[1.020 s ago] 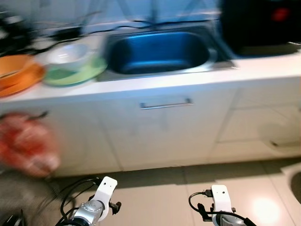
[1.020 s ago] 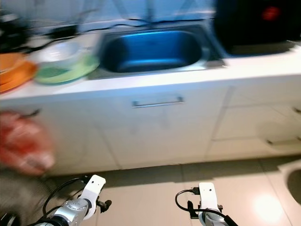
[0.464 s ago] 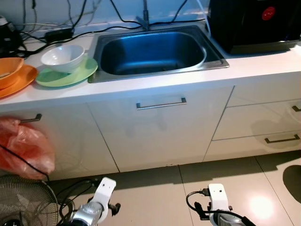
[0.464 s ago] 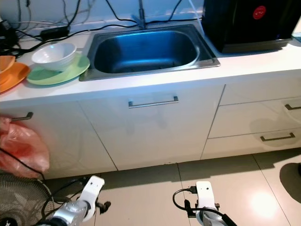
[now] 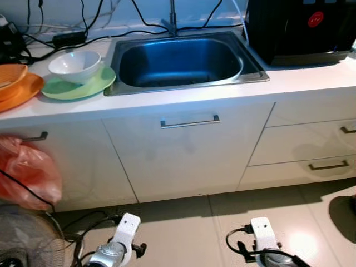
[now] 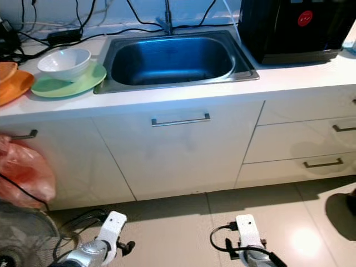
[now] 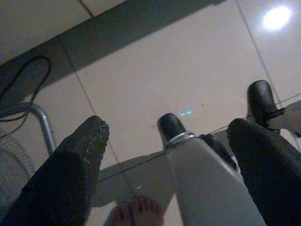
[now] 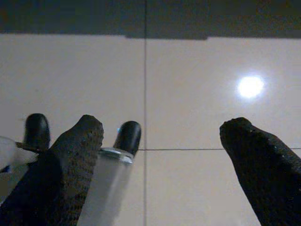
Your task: Kitchen organization
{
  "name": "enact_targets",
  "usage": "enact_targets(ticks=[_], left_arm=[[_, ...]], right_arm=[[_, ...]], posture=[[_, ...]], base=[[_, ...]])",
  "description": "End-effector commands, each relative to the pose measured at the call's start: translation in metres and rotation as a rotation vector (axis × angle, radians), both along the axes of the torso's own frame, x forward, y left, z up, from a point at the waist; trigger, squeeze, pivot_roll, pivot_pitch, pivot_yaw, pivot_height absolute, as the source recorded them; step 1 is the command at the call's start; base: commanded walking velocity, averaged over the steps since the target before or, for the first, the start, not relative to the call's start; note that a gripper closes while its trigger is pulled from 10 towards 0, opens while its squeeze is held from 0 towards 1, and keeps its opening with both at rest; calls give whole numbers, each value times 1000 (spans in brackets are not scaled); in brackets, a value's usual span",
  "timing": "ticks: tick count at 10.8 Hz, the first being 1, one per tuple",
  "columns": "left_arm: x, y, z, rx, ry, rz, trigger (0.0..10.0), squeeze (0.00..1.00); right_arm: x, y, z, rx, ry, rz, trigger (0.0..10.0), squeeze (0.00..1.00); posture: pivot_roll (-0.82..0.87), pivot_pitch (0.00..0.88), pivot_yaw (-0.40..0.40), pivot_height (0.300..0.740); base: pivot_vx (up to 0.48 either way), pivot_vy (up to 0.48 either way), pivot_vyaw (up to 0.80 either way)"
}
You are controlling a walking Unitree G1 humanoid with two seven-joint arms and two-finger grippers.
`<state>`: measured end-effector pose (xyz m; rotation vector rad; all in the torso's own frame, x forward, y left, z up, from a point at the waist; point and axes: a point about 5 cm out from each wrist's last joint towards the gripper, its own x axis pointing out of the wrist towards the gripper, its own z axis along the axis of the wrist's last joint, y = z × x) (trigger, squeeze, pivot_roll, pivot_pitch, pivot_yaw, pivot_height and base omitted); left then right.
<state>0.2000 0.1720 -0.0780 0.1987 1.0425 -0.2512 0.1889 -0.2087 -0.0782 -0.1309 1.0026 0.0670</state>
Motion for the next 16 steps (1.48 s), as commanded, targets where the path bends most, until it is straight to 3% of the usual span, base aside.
enact_targets(ticks=[1, 3, 5, 8, 10, 11, 13, 16], left_arm=[[-1, 1, 0, 12, 8, -6, 10000, 0], [1, 2, 0, 8, 5, 7, 10000, 0], [3, 9, 2, -6, -5, 93, 10000, 0], [9, 22, 7, 0, -52, 197, 10000, 0], [11, 27, 9, 46, -42, 184, 10000, 0], [11, 27, 8, 35, -35, 222, 10000, 0], [14, 26, 10, 43, -45, 191, 10000, 0], [14, 27, 10, 47, -44, 189, 10000, 0]], right_arm=[[7, 1, 4, 4, -21, 7, 10000, 0], [10, 7, 4, -1, -18, 40, 10000, 0], [15, 17, 5, 37, -32, 8, 10000, 0], [6, 25, -1, 34, 3, 14, 10000, 0], [9, 29, 0, 48, -10, 0, 10000, 0], [8, 29, 0, 59, -15, -20, 10000, 0], [-1, 25, -5, 42, 10, -25, 10000, 0], [1, 24, -3, 41, 2, -23, 10000, 0]], posture=[[-15, 7, 36, 740], [8, 7, 51, 740], [37, 1, 65, 740], [86, 0, 88, 740], [60, 0, 116, 740], [58, 0, 120, 740], [55, 0, 116, 740], [57, 0, 120, 740]], base=[[0, 0, 0], [0, 0, 0], [0, 0, 0], [0, 0, 0], [0, 0, 0], [0, 0, 0], [0, 0, 0], [0, 0, 0]])
